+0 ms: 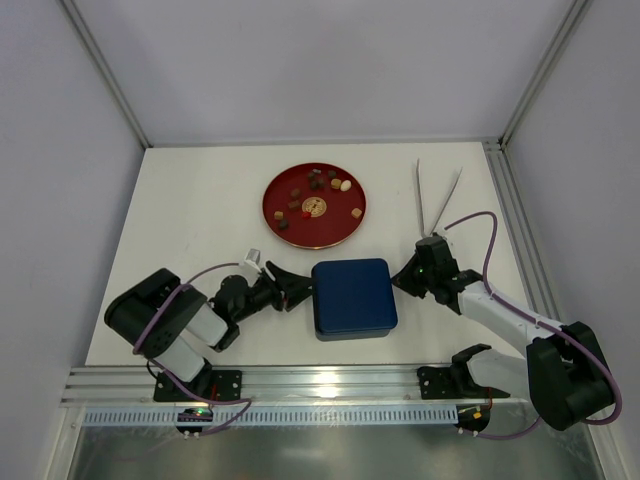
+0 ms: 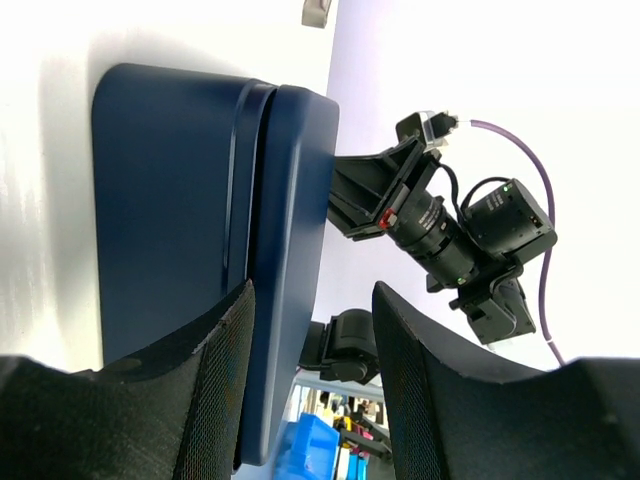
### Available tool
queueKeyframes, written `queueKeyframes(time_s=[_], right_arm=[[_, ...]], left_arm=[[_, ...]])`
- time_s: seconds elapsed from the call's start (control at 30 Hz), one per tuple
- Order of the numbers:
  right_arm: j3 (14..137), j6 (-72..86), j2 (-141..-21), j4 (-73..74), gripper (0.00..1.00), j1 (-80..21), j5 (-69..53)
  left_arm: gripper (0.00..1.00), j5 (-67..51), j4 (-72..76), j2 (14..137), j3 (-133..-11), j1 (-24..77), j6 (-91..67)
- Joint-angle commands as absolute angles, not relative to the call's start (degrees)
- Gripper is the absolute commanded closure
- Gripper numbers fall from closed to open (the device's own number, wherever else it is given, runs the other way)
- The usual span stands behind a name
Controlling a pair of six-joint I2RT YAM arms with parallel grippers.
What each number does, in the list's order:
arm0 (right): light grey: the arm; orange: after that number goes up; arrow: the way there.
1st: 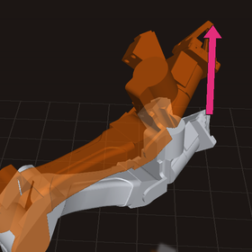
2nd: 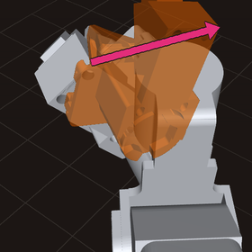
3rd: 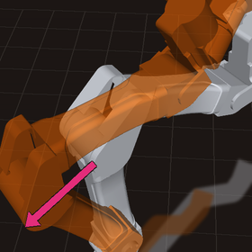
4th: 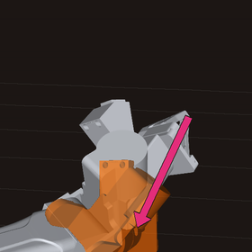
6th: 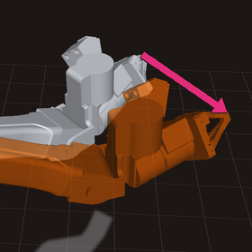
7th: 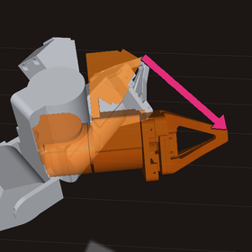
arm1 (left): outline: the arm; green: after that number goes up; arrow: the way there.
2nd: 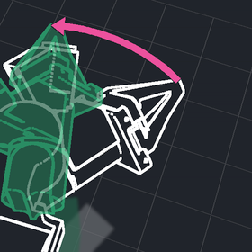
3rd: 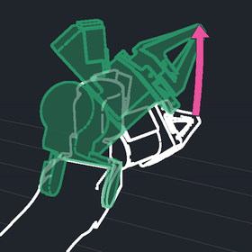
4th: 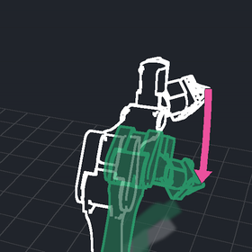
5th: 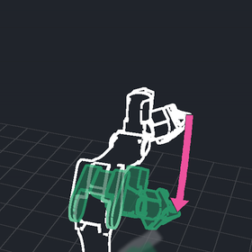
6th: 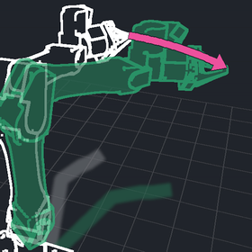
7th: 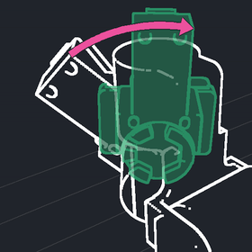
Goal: Pack the chocolate
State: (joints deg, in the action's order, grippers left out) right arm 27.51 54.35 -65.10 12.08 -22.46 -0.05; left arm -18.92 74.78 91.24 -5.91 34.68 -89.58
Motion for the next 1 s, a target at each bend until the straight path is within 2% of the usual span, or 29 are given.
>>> queueKeyframes(time_s=[0.0, 0.53, 0.67, 0.77, 0.97], right_arm=[[27.4, 54.2, -64.2, 11.0, 0.84, -22.9, 1.6], [27.2, 53.8, -64.2, 11.2, 0.84, -22.9, 1.8], [27.3, 53.9, -64.3, 11.2, 0.84, -23.0, 1.8], [27.3, 53.9, -64.4, 11.0, 0.84, -23.3, 1.8], [27.5, 54.1, -64.6, 11.0, 0.84, -23.6, 2.0]], left_arm=[[0.5, -20.2, 88.2, 89.6, -5.2, 33.6, -88.9], [0.54, -20.8, 87.2, 91.1, -2.4, 31.7, -88.8], [0.61, -20.8, 87.1, 92.1, -2.3, 31.7, -88.8], [0.72, -20.8, 86.9, 92.8, -2.5, 31.7, -88.8], [0.78, -21.5, 86.6, 94.7, -2.5, 31.7, -88.9]])
